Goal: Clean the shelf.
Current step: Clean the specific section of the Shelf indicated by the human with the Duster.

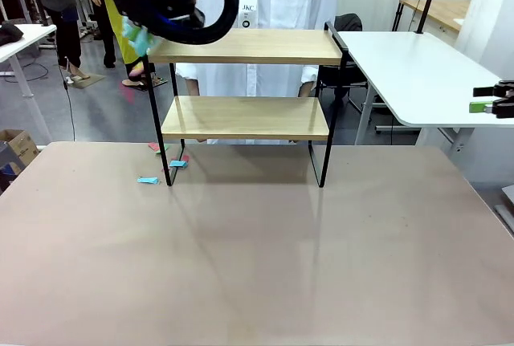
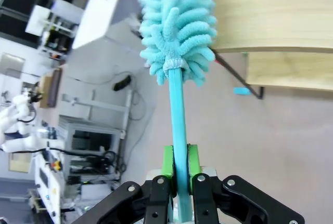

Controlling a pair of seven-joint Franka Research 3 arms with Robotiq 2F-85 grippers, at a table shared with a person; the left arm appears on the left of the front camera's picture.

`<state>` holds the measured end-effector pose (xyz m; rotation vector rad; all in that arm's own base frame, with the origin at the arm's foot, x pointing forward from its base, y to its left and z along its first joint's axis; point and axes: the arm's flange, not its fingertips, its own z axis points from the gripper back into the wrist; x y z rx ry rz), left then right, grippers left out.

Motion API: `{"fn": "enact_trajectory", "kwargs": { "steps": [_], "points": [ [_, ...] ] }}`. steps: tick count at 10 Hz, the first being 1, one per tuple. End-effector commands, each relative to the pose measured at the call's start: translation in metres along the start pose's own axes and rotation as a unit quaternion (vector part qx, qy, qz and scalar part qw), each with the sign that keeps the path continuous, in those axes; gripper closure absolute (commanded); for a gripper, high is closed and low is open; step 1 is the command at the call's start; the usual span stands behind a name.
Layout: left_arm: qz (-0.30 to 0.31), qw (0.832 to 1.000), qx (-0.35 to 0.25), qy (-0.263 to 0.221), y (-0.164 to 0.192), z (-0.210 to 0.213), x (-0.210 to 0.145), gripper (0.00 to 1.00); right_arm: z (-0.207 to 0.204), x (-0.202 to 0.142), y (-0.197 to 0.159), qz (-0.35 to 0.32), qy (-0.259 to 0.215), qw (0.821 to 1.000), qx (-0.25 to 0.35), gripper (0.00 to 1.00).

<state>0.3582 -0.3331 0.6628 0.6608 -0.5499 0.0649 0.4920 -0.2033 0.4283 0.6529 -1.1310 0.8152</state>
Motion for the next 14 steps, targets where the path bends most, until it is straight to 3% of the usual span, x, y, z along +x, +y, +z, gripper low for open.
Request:
{"fn": "enact_trajectory", "kwargs": {
  "steps": [1,4,5,9,12,14],
  "points": [
    [0.003,0.998,0.052,-0.044,0.005,0.006,-0.01,0.87,0.0,0.003,0.001,0.003,-0.001,1.0,-0.001,0.0],
    [0.003,0.996,-0.037,-0.087,0.012,0.034,-0.012,0.87,0.0,0.003,0.001,0.003,-0.001,1.0,-0.001,0.0],
    [-0.002,0.998,0.026,-0.05,0.003,0.02,-0.009,0.87,0.0,0.003,0.001,0.003,-0.001,1.0,-0.001,0.0],
    [-0.005,0.998,0.016,-0.055,-0.001,0.022,-0.009,0.87,0.0,0.003,0.001,0.003,-0.001,1.0,-0.001,0.0],
    [-0.036,0.99,-0.113,-0.082,0.042,0.013,-0.026,0.87,0.0,0.003,0.001,0.003,-0.001,1.0,-0.001,0.0],
    [-0.101,0.967,-0.224,-0.068,0.071,0.002,-0.037,0.87,0.0,0.003,0.001,0.003,-0.001,1.0,-0.001,0.0]
  ]
}}
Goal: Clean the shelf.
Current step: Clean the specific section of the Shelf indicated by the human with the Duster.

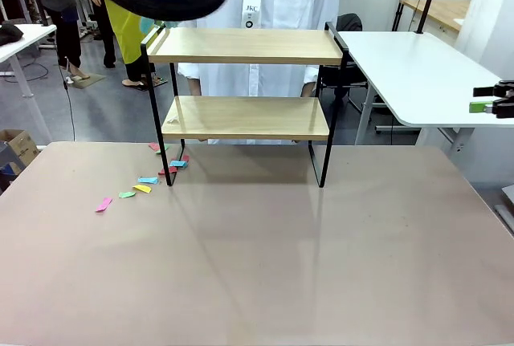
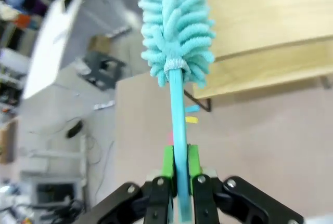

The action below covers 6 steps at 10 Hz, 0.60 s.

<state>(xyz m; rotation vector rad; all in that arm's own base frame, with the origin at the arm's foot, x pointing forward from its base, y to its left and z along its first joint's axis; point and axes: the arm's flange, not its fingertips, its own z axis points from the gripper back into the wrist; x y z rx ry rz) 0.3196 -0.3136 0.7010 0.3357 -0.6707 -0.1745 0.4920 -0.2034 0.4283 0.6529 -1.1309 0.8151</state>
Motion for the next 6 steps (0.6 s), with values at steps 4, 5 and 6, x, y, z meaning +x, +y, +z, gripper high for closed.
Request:
{"fn": "enact_trajectory", "kwargs": {
  "steps": [4,5,6],
  "points": [
    [-0.101,0.972,-0.211,-0.017,0.081,0.003,-0.045,0.87,0.0,0.003,0.001,0.003,-0.001,1.0,-0.001,0.0],
    [-0.083,0.966,-0.245,-0.027,0.091,0.005,-0.05,0.87,0.0,0.003,0.001,0.003,-0.001,1.0,-0.001,0.0],
    [-0.103,0.958,-0.265,-0.044,0.099,0.008,-0.056,0.87,0.0,0.003,0.001,0.003,-0.001,1.0,-0.001,0.0]
  ]
}}
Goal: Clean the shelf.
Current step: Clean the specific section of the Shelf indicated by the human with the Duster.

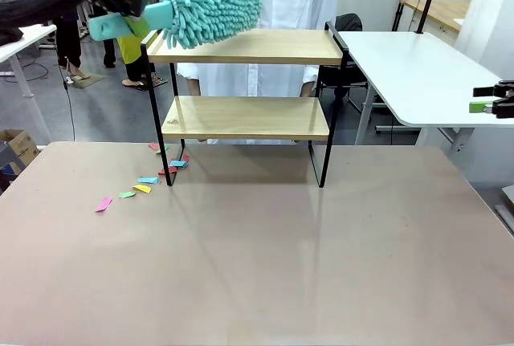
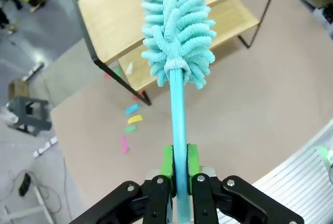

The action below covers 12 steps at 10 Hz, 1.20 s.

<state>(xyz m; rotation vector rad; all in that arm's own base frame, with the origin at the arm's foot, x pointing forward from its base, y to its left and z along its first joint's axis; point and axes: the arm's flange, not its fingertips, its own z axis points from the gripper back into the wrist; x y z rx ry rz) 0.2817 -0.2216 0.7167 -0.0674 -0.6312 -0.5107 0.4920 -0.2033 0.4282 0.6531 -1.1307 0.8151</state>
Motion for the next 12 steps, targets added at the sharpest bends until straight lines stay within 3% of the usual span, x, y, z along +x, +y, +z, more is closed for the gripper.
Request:
{"fn": "enact_trajectory", "kwargs": {
  "steps": [1,3,5,6,7,9,10,12],
  "points": [
    [-0.055,0.997,-0.048,-0.032,0.011,0.003,-0.021,0.87,0.0,0.003,0.001,0.003,-0.001,1.0,-0.001,0.0],
    [-0.092,0.99,-0.082,-0.067,0.003,0.01,-0.029,0.87,0.0,0.003,0.001,0.003,-0.001,1.0,-0.001,0.0],
    [-0.088,0.991,-0.098,-0.015,-0.006,0.012,-0.033,0.87,0.0,0.003,0.001,0.003,-0.001,1.0,-0.001,0.0],
    [-0.101,0.989,-0.096,0.044,-0.009,0.011,-0.038,0.87,0.0,0.003,0.001,0.003,-0.001,1.0,-0.001,0.0],
    [-0.127,0.985,-0.092,0.066,-0.009,0.008,-0.045,0.87,0.0,0.003,0.001,0.003,-0.001,1.0,-0.001,0.0],
    [-0.218,0.964,-0.081,0.126,-0.006,-0.017,-0.064,0.87,0.0,0.003,0.001,0.003,-0.001,1.0,-0.001,0.0],
    [-0.235,0.954,-0.088,0.167,-0.008,-0.027,-0.07,0.87,0.0,0.003,0.001,0.003,-0.001,1.0,-0.001,0.0],
    [-0.312,0.919,-0.093,0.223,-0.009,-0.051,-0.083,0.87,0.0,0.003,0.001,0.003,-0.001,1.0,-0.001,0.0]
  ]
}}
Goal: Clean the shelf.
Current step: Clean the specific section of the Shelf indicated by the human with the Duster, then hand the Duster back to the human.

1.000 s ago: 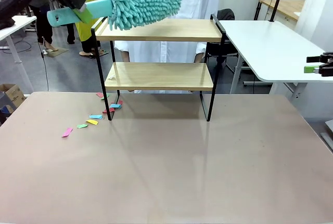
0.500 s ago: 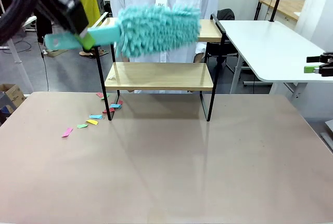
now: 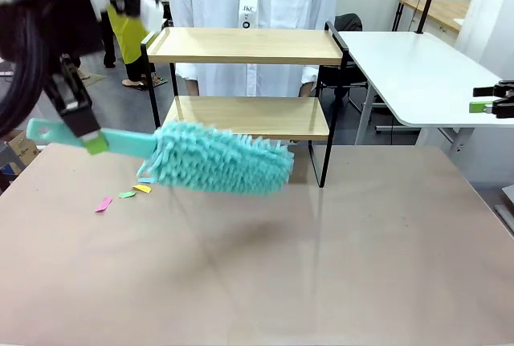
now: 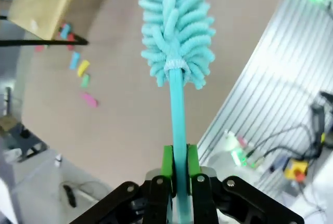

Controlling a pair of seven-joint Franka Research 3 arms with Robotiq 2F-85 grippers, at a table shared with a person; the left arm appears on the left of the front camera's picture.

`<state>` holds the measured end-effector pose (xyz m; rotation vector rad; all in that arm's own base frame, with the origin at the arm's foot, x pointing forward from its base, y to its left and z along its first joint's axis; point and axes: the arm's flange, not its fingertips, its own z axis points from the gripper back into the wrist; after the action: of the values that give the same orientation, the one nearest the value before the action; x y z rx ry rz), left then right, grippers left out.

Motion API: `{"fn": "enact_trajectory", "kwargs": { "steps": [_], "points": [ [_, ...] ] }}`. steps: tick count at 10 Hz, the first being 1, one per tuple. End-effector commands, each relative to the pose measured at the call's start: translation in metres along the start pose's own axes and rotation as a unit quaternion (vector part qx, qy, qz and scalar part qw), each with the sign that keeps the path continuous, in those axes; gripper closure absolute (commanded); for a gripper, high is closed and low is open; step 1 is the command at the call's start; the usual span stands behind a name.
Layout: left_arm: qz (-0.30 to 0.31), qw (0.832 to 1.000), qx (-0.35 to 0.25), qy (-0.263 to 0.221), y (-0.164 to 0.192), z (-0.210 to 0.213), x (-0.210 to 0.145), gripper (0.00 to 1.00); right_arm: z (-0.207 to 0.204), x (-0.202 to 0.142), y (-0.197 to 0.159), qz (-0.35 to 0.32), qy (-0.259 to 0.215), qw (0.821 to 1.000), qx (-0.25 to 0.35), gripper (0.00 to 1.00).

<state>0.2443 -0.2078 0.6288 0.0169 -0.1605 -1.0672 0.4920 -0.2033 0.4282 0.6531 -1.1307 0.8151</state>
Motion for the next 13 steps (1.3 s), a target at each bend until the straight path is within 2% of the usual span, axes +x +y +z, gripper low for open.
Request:
{"fn": "enact_trajectory", "kwargs": {
  "steps": [1,4,13],
  "points": [
    [-0.088,0.995,0.007,0.043,0.009,-0.017,-0.004,0.87,0.0,0.003,0.001,0.003,-0.001,1.0,-0.001,0.0],
    [-0.179,0.982,0.018,0.061,0.025,-0.052,-0.019,0.87,0.0,0.003,0.001,0.003,-0.001,1.0,-0.001,0.0],
    [-0.167,0.983,0.008,0.075,0.022,-0.054,-0.012,0.87,0.0,0.003,0.001,0.003,-0.001,1.0,-0.001,0.0]
  ]
}}
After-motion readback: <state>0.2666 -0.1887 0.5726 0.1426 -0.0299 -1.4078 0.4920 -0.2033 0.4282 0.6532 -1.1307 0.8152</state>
